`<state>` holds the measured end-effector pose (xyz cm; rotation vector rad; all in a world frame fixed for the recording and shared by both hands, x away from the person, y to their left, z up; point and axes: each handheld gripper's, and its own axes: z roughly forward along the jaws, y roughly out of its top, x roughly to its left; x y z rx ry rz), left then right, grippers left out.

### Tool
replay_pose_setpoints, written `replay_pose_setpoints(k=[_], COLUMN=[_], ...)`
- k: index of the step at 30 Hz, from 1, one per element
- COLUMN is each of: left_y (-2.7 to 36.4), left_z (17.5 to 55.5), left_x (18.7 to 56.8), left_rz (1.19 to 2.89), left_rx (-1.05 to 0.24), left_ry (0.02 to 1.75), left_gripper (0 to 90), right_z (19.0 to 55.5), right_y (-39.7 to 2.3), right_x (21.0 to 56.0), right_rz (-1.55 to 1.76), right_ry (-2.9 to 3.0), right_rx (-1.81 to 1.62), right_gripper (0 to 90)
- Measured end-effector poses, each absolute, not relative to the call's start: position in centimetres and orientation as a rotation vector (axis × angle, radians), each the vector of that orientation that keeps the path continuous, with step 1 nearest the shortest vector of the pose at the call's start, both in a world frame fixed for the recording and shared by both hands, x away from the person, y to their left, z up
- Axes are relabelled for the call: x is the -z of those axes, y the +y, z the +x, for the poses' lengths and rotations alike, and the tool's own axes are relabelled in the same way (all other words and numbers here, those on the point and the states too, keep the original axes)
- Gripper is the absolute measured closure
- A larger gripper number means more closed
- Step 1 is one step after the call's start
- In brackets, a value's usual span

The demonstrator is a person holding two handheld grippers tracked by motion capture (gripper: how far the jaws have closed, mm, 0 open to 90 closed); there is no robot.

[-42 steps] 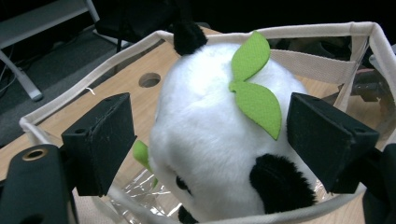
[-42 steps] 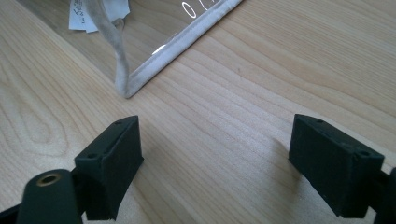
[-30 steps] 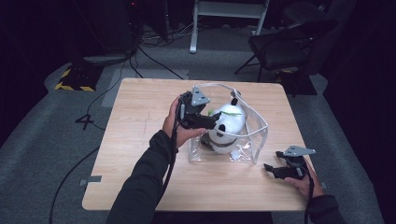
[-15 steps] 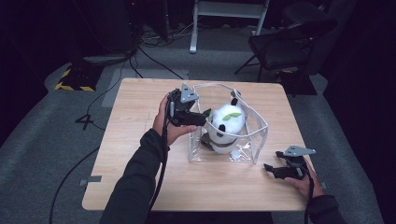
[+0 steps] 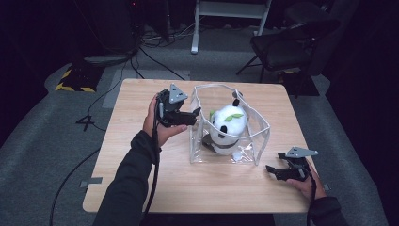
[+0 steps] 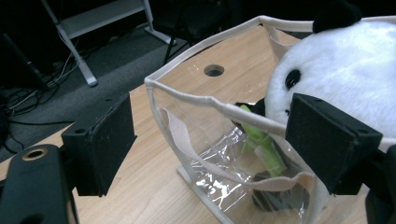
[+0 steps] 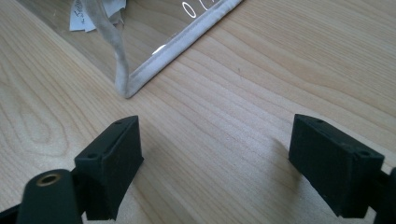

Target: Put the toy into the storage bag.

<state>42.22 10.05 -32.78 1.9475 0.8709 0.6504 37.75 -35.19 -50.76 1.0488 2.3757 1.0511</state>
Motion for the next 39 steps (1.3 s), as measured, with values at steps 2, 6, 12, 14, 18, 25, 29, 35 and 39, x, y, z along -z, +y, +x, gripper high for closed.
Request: replay_pose_setpoints(k=[2, 6, 12, 14, 18, 25, 29, 35, 39], left_y=[10.3, 10.8, 11.4, 11.7, 12.1, 12.9, 13.3, 14.0, 14.6], left_z=[42.2, 42.3, 42.3, 42.2, 42.3, 42.3, 42.2, 41.9, 41.7], left_x=[32.9, 33.1, 33.5, 33.7, 34.3, 35.1, 35.6, 36.4, 36.9], left_rz=[1.953, 1.964, 1.972, 1.982, 1.998, 2.004, 2.024, 2.040, 2.059], left_rx=[-0.652, -0.663, -0.686, -0.694, -0.699, -0.701, -0.705, -0.716, -0.712], left_ry=[0.875, 0.889, 0.901, 0.906, 0.922, 0.950, 0.955, 0.975, 0.989], left_gripper=[15.9, 15.9, 15.9, 15.9, 15.9, 16.0, 16.0, 16.0, 16.0], right_z=[37.7, 37.7, 37.7, 37.7, 37.7, 37.7, 37.7, 37.7, 37.7], right_y=[-35.2, -35.2, -35.2, -35.2, -35.2, -35.2, -35.2, -35.2, -35.2], right_x=[50.8, 50.8, 50.8, 50.8, 50.8, 50.8, 50.8, 50.8, 50.8], right_rz=[1.048, 1.049, 1.049, 1.049, 1.049, 1.049, 1.049, 1.049, 1.048], right_ry=[2.376, 2.376, 2.375, 2.376, 2.376, 2.376, 2.375, 2.376, 2.376], right_rx=[-1.051, -1.051, -1.051, -1.051, -1.051, -1.051, -1.051, -1.051, -1.051], right_gripper=[17.1, 17.1, 17.1, 17.1, 17.1, 17.1, 17.1, 17.1, 17.1])
